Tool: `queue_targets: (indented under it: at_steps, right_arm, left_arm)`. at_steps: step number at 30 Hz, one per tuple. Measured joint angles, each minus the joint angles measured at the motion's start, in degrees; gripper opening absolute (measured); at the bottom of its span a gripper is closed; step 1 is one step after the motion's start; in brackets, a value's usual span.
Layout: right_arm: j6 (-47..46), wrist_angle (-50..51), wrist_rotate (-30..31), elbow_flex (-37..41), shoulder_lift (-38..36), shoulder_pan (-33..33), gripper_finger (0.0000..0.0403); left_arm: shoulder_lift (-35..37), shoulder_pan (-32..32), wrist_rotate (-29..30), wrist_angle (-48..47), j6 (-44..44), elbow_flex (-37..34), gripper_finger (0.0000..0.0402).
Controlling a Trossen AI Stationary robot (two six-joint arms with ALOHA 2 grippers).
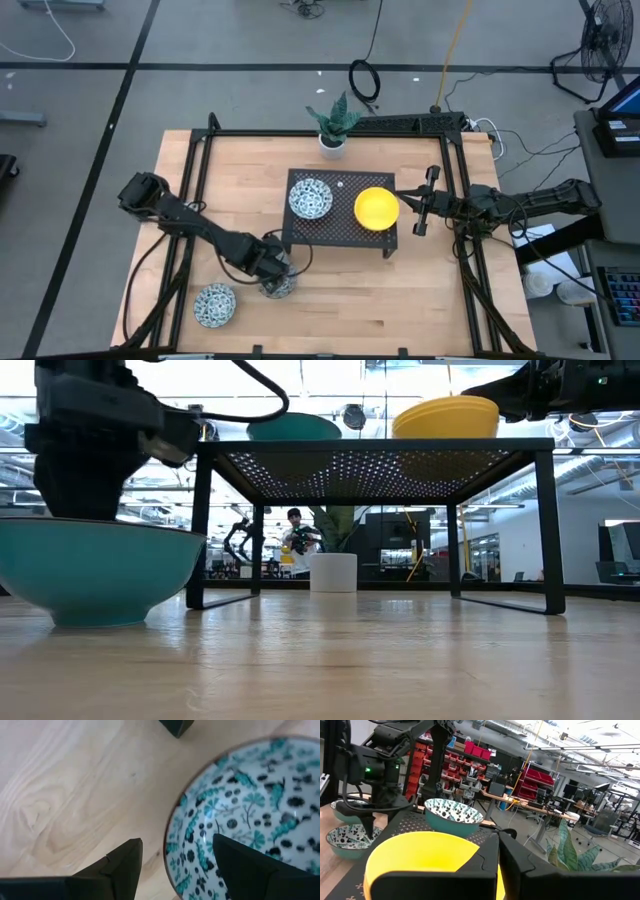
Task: Pick & Place Mini bowls
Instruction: Stack the right blue patterned bowl on the blue patterned bowl on the shelf
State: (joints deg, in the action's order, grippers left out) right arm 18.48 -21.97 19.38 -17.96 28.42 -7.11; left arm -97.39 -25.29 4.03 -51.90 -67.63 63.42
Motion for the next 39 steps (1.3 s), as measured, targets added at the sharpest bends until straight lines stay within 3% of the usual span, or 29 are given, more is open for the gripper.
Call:
queue_targets:
  at_steps: [13,28,33,39]
  right_arm:
    - [0.00,0.50,0.00,0.00,-0.02,0.00,0.0000]
    - [0.00,0.50,0.00,0.00,0.00,0.00,0.0000]
    - [-0.02,0.48,0.00,0.00,-0.02,0.00,0.0000]
    - [-0.02,0.73,0.00,0.00,-0.02,0.00,0.0000]
  left_arm:
    - [0.00,0.03,-2.57,0.65,-1.63,0.00,0.0236]
    - [0.00,-0.36,-4.56,2.54,-0.42,0.00,0.0054]
    - [0.26,-0.34,-4.62,2.76,0.43,0.13,0.0024]
    - [0.30,-0.73,-5.85,2.89,2.12,0.17,0.0018]
